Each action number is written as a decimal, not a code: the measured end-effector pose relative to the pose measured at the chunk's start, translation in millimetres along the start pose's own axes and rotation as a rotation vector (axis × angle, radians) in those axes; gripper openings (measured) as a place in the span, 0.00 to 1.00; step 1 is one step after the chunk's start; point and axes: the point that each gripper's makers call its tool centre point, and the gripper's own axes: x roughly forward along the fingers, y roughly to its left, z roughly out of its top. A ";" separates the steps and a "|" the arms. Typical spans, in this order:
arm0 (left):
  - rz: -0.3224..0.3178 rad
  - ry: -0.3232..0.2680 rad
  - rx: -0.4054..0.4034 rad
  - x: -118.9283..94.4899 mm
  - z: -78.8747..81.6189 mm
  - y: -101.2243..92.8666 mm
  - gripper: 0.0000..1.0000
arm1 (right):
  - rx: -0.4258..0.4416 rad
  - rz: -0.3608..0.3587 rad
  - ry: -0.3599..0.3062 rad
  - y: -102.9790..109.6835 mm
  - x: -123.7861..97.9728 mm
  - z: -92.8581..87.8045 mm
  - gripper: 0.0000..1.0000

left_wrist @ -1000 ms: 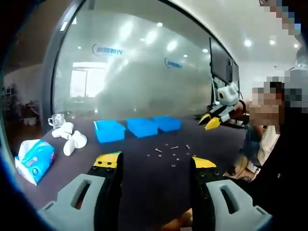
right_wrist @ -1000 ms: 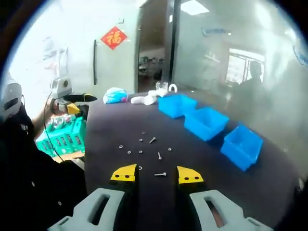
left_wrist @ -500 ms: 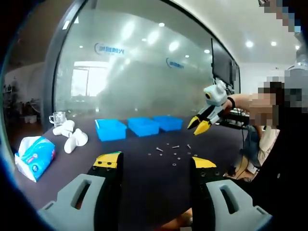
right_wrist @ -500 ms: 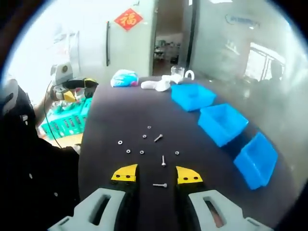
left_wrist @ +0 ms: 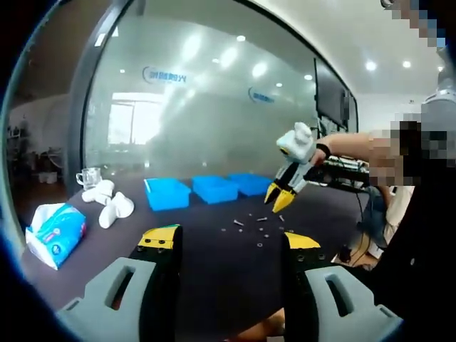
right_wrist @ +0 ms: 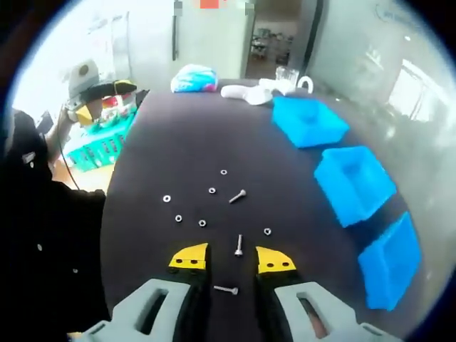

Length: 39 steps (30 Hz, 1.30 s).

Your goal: Sort the screws, nuts, and washers into the corresponding bins

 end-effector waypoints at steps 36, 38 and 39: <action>0.016 0.003 -0.032 -6.6 -10.4 0.6 0.53 | 0.049 0.064 0.206 -0.4 38.5 -13.3 0.00; 0.018 0.002 -0.033 -7.4 -10.4 1.3 0.53 | 0.052 0.065 0.201 -0.1 37.1 -12.9 0.00; 0.019 0.002 -0.033 -7.8 -10.3 1.8 0.53 | 0.060 0.072 0.196 1.6 35.5 -12.3 0.00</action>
